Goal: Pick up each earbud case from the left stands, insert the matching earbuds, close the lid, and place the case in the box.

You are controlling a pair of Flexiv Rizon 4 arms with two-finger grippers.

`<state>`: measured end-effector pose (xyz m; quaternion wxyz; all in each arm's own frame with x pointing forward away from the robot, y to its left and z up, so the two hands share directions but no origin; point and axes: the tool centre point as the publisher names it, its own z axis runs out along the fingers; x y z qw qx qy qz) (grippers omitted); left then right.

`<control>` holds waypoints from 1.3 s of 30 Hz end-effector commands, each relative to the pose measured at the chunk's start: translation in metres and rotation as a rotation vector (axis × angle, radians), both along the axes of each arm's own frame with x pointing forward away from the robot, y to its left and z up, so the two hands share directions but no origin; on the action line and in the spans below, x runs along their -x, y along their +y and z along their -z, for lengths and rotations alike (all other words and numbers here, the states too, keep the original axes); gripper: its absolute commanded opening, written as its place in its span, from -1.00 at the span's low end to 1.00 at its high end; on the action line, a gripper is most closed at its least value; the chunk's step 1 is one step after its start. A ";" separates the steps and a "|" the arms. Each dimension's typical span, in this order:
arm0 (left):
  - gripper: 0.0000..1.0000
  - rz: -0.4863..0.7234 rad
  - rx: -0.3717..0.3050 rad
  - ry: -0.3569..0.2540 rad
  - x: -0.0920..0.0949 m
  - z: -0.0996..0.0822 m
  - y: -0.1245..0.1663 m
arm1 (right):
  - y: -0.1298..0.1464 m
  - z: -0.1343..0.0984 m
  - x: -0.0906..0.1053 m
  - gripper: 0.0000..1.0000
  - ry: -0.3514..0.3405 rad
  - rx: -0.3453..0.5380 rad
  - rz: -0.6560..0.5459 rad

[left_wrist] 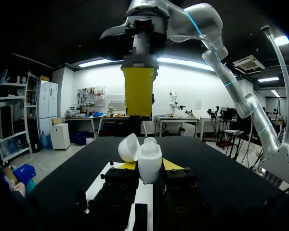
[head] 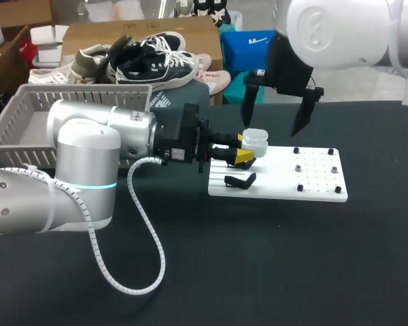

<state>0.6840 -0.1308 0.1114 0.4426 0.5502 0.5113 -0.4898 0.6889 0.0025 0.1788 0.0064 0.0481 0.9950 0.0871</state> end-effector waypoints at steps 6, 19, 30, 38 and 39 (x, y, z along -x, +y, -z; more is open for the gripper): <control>-1.00 0.001 0.000 0.000 -0.001 0.000 0.000 | -0.019 0.011 -0.023 1.00 -0.165 0.016 0.150; -1.00 0.001 0.000 0.000 -0.001 0.000 0.000 | -0.025 0.032 -0.029 1.00 -0.168 0.051 0.164; -1.00 0.001 0.000 0.000 -0.001 0.000 0.000 | -0.030 0.033 -0.019 1.00 -0.128 0.042 0.156; -1.00 0.001 0.000 0.000 -0.001 0.000 0.000 | -0.030 0.027 -0.007 1.00 -0.092 0.028 0.125; -1.00 0.001 0.000 0.000 -0.001 0.000 0.000 | -0.030 0.027 -0.005 1.00 -0.089 0.027 0.122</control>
